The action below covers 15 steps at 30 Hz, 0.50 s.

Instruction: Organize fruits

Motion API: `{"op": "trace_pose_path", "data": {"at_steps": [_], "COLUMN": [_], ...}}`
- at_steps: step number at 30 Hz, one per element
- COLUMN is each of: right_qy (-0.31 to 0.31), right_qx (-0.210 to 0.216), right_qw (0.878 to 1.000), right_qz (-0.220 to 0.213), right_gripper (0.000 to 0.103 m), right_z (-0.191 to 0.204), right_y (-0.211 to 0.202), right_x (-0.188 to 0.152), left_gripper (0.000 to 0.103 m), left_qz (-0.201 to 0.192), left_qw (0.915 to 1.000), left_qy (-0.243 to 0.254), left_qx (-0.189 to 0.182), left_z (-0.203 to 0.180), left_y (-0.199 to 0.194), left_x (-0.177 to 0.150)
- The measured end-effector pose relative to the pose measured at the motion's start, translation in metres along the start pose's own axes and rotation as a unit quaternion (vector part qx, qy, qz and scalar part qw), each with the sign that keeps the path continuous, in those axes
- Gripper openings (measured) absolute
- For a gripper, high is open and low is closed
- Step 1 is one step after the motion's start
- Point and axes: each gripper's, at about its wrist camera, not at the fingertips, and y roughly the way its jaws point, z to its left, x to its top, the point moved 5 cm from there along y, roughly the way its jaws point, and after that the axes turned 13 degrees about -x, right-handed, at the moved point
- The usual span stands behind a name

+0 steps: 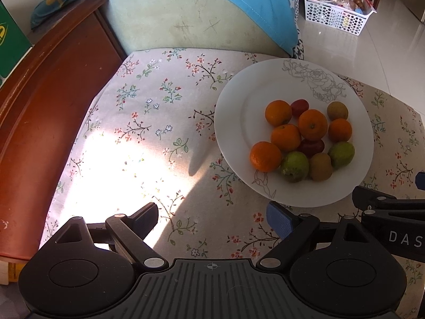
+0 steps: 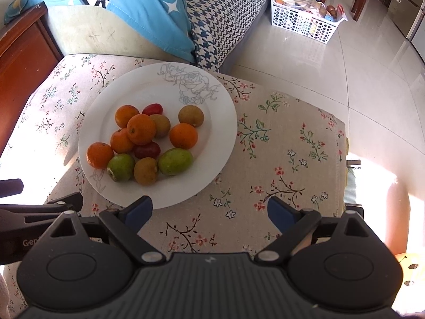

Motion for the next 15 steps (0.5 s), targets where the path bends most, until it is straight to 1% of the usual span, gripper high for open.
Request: {"op": "trace_pose_path", "data": {"at_steps": [15], "right_qy": [-0.021], "right_qx": [-0.010], "right_qw": [1.000], "right_qz": [0.003], "right_gripper": [0.093], "right_z": [0.0037], "right_y": [0.0058], "right_x": [-0.0065], "left_gripper": [0.090], "left_qz": [0.005], "left_qw": [0.9998], "left_qy": [0.016], "left_qx": [0.011], "left_z": [-0.0018], "left_y": [-0.0008], "left_x": [-0.0060]}}
